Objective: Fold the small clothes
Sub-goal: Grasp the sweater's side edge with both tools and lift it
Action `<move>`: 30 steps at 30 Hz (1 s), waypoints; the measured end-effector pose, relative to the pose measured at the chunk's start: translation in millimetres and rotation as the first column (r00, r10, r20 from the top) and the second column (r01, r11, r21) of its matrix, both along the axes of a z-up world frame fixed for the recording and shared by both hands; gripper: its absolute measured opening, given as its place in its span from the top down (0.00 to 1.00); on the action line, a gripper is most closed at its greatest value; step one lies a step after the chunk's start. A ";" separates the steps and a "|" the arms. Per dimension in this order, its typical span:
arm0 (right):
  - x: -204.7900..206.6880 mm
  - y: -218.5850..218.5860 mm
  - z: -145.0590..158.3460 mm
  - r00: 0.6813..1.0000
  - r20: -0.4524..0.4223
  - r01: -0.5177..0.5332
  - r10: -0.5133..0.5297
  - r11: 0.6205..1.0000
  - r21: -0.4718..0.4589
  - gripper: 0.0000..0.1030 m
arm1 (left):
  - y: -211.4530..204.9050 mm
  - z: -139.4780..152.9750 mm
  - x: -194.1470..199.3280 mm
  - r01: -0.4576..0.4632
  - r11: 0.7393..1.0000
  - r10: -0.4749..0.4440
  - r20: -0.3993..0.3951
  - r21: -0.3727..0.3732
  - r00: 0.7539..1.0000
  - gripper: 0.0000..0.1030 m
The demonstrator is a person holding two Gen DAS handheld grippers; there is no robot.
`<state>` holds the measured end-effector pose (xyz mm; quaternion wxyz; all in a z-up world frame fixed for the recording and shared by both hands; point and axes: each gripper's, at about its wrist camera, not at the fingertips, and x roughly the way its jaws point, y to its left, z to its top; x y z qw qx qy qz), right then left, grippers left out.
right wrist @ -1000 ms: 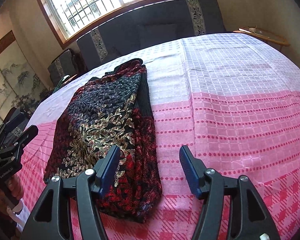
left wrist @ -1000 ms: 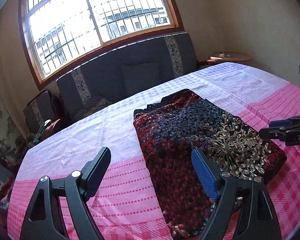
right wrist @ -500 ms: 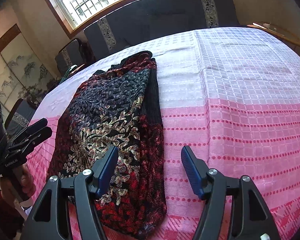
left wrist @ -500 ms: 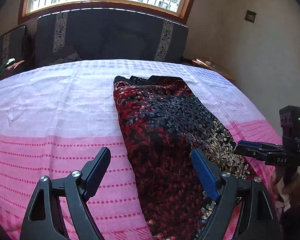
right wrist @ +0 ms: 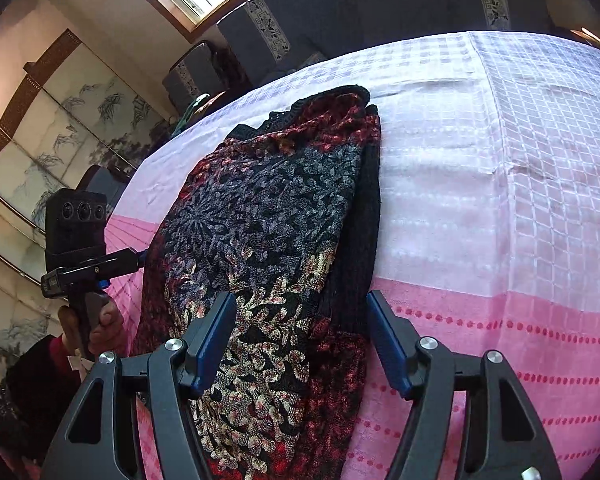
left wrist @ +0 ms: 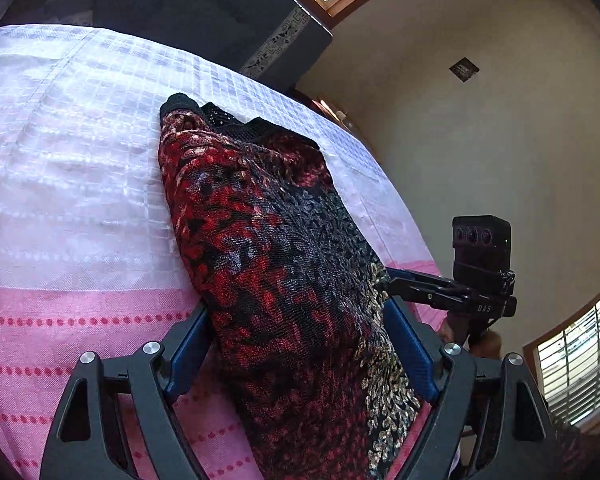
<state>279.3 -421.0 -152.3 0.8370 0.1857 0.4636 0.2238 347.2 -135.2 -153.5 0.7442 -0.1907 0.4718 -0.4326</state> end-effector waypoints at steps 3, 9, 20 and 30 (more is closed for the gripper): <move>14.9 -10.4 -3.0 1.000 -0.007 0.007 -0.007 0.997 0.077 0.40 | -9.1 0.6 -0.3 0.022 0.999 -0.023 0.023 0.037 0.999 0.19; 3.7 -4.9 -10.1 0.995 -0.033 -0.084 0.092 0.977 0.199 0.36 | -9.6 -0.1 -9.6 0.028 0.999 -0.029 0.037 0.034 0.999 0.19; 20.9 10.7 -28.1 0.992 -0.123 0.013 0.023 0.960 0.281 0.79 | -19.7 -6.5 -2.5 -0.018 0.994 0.022 -0.028 0.112 0.999 0.74; 16.9 27.1 5.0 0.992 -0.123 0.064 -0.025 0.945 0.320 0.82 | 3.9 16.0 -6.2 -0.046 0.993 0.051 -0.046 0.110 0.998 0.75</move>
